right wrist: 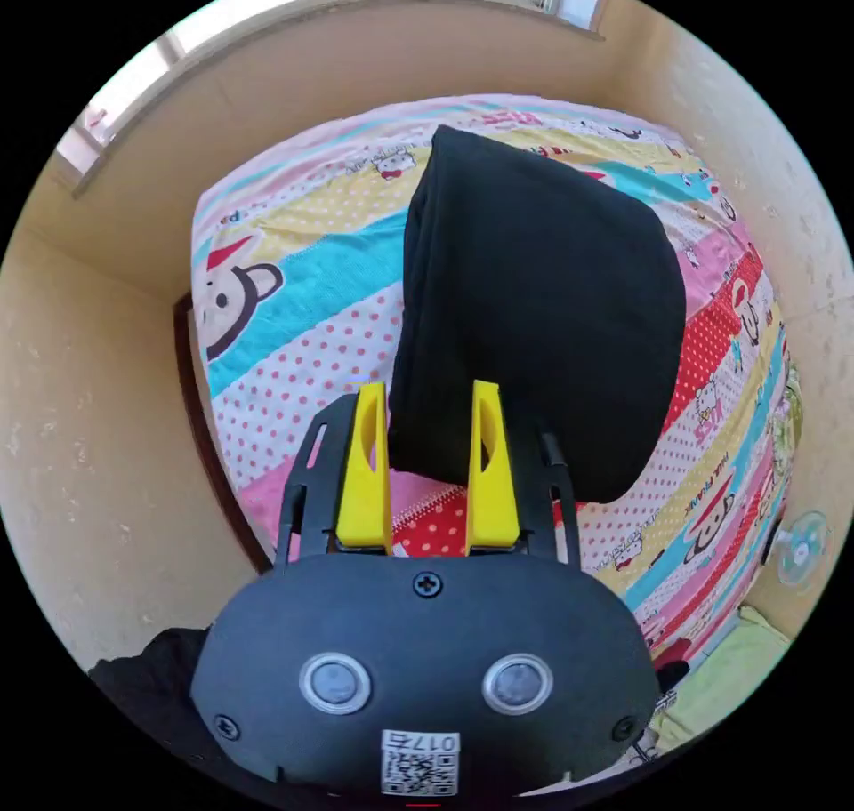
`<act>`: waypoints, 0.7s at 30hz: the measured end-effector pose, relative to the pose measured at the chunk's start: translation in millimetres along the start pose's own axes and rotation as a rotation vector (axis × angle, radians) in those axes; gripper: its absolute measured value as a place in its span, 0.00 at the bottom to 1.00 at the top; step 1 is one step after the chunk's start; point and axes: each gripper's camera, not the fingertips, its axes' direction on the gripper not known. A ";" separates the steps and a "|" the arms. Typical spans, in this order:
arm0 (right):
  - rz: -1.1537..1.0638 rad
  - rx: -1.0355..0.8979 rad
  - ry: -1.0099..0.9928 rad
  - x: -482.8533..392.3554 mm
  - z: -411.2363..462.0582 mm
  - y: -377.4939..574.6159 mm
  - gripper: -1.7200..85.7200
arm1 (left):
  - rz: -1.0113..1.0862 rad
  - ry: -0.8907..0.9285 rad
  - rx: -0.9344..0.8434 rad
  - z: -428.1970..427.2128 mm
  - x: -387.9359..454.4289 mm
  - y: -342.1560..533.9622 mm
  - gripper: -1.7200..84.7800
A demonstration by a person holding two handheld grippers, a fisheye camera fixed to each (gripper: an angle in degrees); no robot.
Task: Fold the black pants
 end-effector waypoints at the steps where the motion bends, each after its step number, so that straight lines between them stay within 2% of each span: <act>1: -0.032 -0.002 0.012 -1.7 2.0 1.3 0.11 | 0.004 -0.006 0.002 -2.8 1.2 -2.3 0.01; 3: -0.049 0.021 0.037 1.8 -3.9 12.8 0.09 | 0.001 -0.001 0.007 -7.3 0.9 -5.2 0.01; 5: -0.067 0.053 0.246 5.6 -12.5 35.0 0.08 | -0.012 0.027 0.020 -13.7 -2.0 -7.4 0.01; 7: -0.111 0.070 0.649 19.1 -9.6 77.7 0.07 | -0.021 0.049 0.030 -18.4 -3.7 -8.0 0.01; 9: -0.089 -0.019 0.822 49.4 4.5 111.5 0.07 | -0.028 0.064 0.040 -23.0 -4.8 -7.8 0.01; 11: 0.028 -0.110 0.778 96.0 11.8 153.6 0.06 | -0.036 0.081 0.057 -29.2 -5.5 -6.6 0.01; 13: 0.265 -0.162 0.575 153.4 8.9 230.9 0.07 | -0.040 0.094 0.067 -33.6 -5.6 -5.2 0.01; 15: 0.386 -0.211 0.480 174.9 14.8 299.4 0.07 | -0.039 0.107 0.079 -37.8 -5.0 -3.6 0.01; 18: 0.453 -0.389 0.455 162.0 62.9 418.3 0.07 | -0.025 0.134 0.100 -42.4 -0.7 -2.0 0.01; 21: 0.474 -0.569 0.342 103.9 128.5 524.0 0.07 | 0.014 0.170 0.105 -43.7 8.1 -0.7 0.01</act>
